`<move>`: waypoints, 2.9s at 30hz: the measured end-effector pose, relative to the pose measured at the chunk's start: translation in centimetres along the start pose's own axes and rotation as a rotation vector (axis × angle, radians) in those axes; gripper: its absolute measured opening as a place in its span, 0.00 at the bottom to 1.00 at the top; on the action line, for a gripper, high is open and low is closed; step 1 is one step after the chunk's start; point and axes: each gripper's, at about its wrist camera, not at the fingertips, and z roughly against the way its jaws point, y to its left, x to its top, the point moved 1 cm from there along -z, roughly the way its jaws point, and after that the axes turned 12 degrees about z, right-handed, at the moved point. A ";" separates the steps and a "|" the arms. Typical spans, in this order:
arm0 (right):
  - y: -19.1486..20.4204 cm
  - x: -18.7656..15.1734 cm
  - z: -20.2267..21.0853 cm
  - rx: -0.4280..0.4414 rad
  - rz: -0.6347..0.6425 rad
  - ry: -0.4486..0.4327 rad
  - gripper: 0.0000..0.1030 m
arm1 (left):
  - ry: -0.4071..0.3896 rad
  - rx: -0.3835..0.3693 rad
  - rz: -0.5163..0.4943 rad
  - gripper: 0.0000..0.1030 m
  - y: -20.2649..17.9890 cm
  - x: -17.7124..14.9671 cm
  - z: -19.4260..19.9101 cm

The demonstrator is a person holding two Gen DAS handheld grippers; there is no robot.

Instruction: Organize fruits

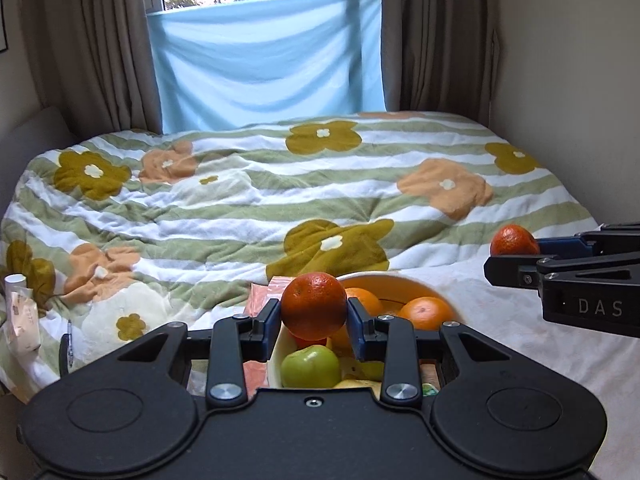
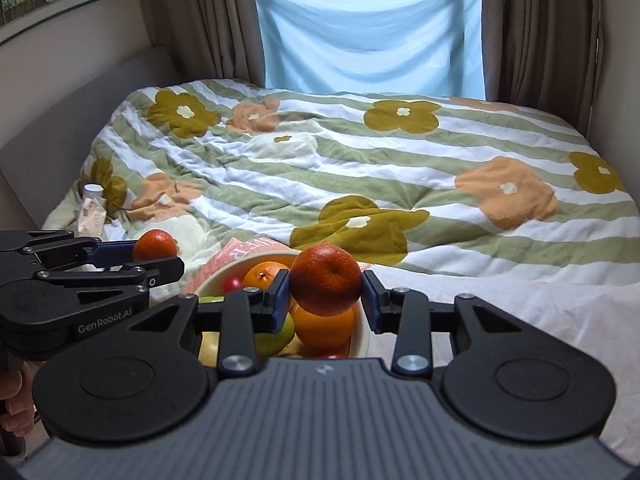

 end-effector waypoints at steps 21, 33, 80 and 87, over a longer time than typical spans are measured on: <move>0.7 -0.3 -7.3 -0.028 -0.055 0.089 0.51 | 0.154 -0.044 -0.038 0.38 1.9 -0.4 -8.4; 0.4 -0.5 -7.9 -0.021 -0.059 0.092 0.51 | 0.110 -0.050 -0.050 0.81 2.1 -0.4 -7.6; -0.7 0.3 0.3 -0.077 -0.063 -0.016 0.95 | -0.041 -0.103 -0.005 0.95 1.4 -0.9 3.7; -2.4 -1.6 8.6 -0.159 -0.068 -0.047 0.96 | -0.096 -0.115 0.006 0.95 -1.0 -1.5 8.6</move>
